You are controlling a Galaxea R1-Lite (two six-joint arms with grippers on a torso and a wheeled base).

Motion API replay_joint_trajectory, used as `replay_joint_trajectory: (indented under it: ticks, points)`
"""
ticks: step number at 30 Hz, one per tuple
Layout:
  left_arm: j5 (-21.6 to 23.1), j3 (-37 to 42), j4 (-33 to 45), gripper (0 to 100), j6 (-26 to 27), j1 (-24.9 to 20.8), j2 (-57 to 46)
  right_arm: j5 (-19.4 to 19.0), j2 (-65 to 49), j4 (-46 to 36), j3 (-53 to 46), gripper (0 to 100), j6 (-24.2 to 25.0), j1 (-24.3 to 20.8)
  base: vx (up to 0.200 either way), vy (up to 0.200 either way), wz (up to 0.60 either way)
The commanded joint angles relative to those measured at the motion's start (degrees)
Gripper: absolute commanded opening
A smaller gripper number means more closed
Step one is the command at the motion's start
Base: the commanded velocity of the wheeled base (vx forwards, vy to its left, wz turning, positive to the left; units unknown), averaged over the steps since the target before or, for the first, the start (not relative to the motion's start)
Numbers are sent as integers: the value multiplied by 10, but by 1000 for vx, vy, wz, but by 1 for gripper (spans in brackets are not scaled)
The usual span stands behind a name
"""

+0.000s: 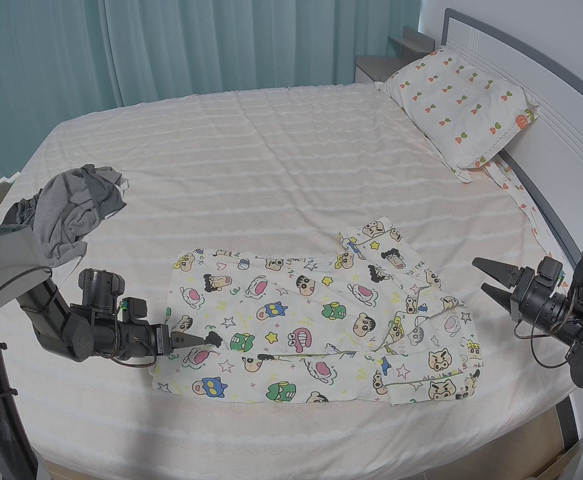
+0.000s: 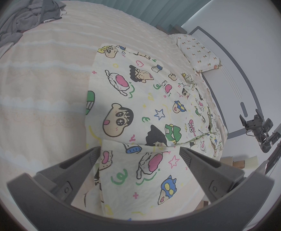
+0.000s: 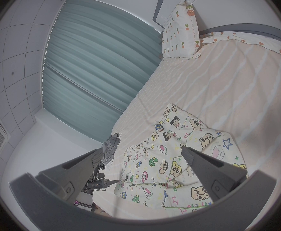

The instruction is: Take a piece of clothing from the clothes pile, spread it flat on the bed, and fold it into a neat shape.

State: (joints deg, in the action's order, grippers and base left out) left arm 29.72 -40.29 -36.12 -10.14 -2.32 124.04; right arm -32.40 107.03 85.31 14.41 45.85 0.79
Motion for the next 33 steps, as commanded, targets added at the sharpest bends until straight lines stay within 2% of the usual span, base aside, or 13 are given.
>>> replay_joint_trajectory:
  ticks: [1, 12, 19, 23, 26, 33]
  points:
    - [0, -1, -1, 0, -1, 0, 9, 0, 3, 0, -1, 100, -1, 0, 0, 0, 0]
    - [-4, 9, 8, 0, -5, 21, -10, -1, 4, 0, -2, 100, -1, -1, 0, 0, 0]
    - [-21, -2, 99, 0, -4, 20, -53, -1, 5, 0, -3, 100, -1, -1, 0, 0, 0]
    - [-56, -25, 153, 0, -4, 20, -64, -1, 5, 0, -3, 100, -1, -1, 0, 0, 0]
    - [-74, -28, 161, 0, -4, 21, -64, -1, 5, 0, -3, 100, -1, -1, 0, 0, 0]
    - [-74, -32, 158, 0, -5, 21, -62, -1, 5, 0, -3, 100, -1, -1, 0, 0, 0]
